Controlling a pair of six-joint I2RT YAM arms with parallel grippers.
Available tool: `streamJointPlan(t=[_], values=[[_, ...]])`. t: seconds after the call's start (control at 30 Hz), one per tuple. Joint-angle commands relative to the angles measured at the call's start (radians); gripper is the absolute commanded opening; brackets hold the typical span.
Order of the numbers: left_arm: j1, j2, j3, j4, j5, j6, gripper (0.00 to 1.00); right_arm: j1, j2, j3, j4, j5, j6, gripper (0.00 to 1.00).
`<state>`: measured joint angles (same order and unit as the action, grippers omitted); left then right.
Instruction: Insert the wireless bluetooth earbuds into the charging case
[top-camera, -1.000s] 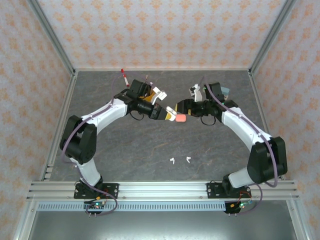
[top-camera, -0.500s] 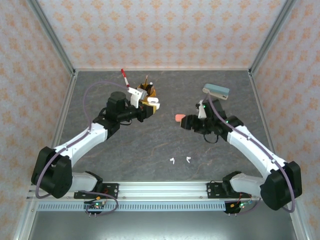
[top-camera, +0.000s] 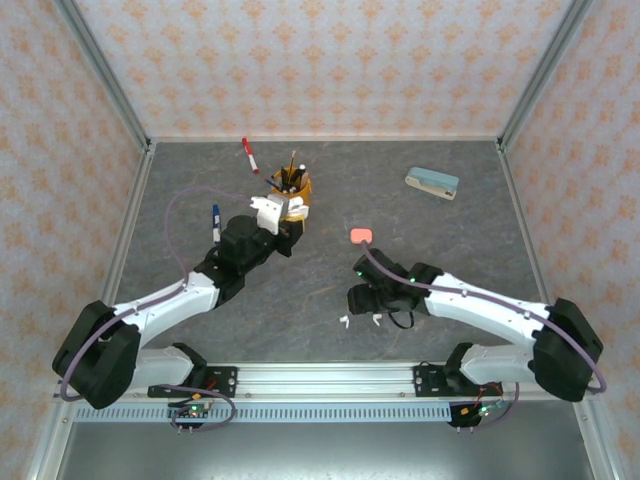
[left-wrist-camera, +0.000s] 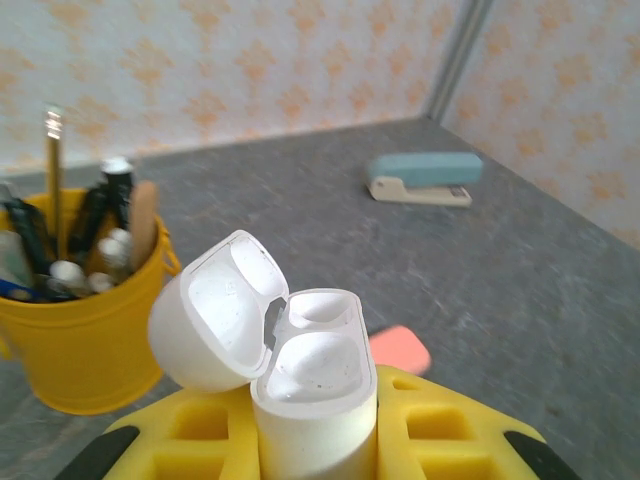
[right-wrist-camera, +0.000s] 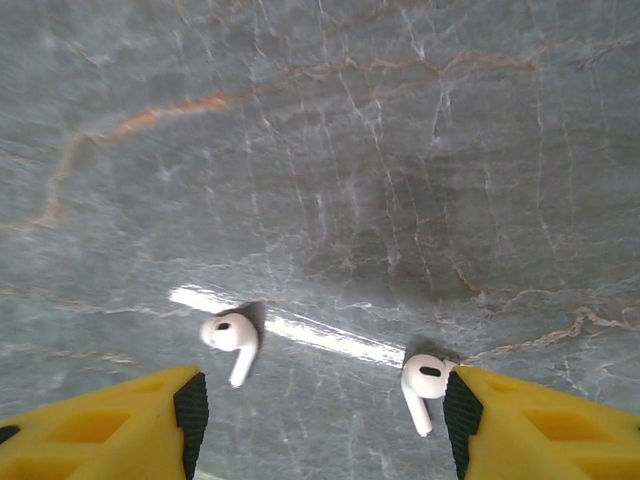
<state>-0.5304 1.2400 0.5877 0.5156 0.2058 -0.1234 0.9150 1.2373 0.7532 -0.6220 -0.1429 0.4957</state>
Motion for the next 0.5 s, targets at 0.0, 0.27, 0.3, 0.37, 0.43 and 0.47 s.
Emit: streamJointPlan(t=[0.0, 0.27, 0.3, 0.37, 0.43, 0.47], values=[[-0.008, -0.043, -0.032, 0.113, -0.14, -0.008, 0.0, 0.066, 0.072, 0.022, -0.004, 0.142, 0.039, 0.65], [-0.006, -0.09, -0.08, 0.167, -0.167, -0.022, 0.0, 0.212, 0.309, 0.157, -0.036, 0.261, 0.058, 0.63], [-0.008, -0.095, -0.093, 0.188, -0.179, -0.021, 0.0, 0.225, 0.333, 0.172, -0.045, 0.269, 0.059, 0.63], [-0.006, -0.104, -0.104, 0.193, -0.2, -0.018, 0.0, 0.252, 0.371, 0.203, -0.054, 0.283, 0.062, 0.63], [-0.006, -0.111, -0.11, 0.185, -0.217, -0.016, 0.0, 0.266, 0.395, 0.221, -0.05, 0.282, 0.064, 0.63], [-0.006, -0.114, -0.117, 0.19, -0.226, -0.017, 0.0, 0.271, 0.407, 0.227, -0.046, 0.28, 0.065, 0.62]])
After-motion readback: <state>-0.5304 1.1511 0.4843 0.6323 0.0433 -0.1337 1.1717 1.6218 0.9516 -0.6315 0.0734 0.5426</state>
